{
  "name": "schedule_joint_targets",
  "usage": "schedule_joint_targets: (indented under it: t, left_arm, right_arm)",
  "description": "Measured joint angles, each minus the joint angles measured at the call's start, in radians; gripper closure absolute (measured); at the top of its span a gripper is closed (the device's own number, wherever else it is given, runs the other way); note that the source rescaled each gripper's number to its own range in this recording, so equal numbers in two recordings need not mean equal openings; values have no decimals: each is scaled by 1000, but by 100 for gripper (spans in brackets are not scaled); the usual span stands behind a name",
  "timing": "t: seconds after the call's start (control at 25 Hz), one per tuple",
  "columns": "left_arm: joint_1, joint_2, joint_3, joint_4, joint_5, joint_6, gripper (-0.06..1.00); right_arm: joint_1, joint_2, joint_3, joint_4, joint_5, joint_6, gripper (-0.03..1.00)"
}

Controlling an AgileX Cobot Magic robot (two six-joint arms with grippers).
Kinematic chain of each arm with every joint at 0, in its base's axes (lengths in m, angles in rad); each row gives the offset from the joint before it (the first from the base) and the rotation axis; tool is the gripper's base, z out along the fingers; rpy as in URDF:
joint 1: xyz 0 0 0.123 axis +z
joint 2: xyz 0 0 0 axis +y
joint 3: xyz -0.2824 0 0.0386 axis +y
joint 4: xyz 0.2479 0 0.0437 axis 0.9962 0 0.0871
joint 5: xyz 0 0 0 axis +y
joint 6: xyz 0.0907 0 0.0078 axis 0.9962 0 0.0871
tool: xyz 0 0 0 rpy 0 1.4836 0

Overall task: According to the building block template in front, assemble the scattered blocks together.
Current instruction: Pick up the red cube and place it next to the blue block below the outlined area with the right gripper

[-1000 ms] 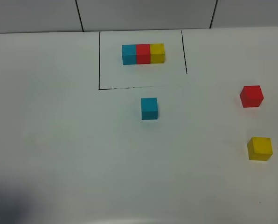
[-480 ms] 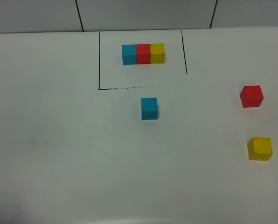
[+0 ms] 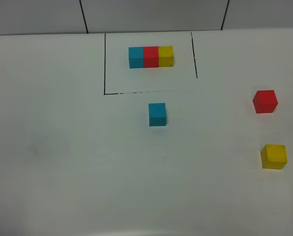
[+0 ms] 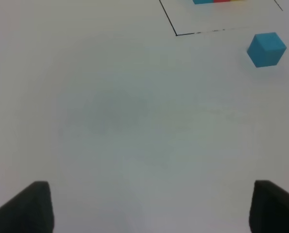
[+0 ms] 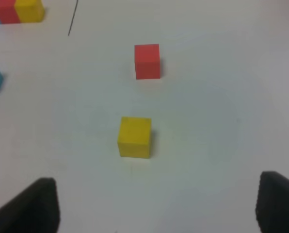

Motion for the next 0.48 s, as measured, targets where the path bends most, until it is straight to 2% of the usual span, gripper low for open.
schedule_joint_targets:
  t: [0.32, 0.48]
  left_arm:
    - [0, 0, 0, 0, 0, 0, 42]
    - [40, 0, 0, 0, 0, 0, 53]
  right_arm:
    - [0, 0, 0, 0, 0, 0, 30]
    - [0, 0, 0, 0, 0, -1, 30]
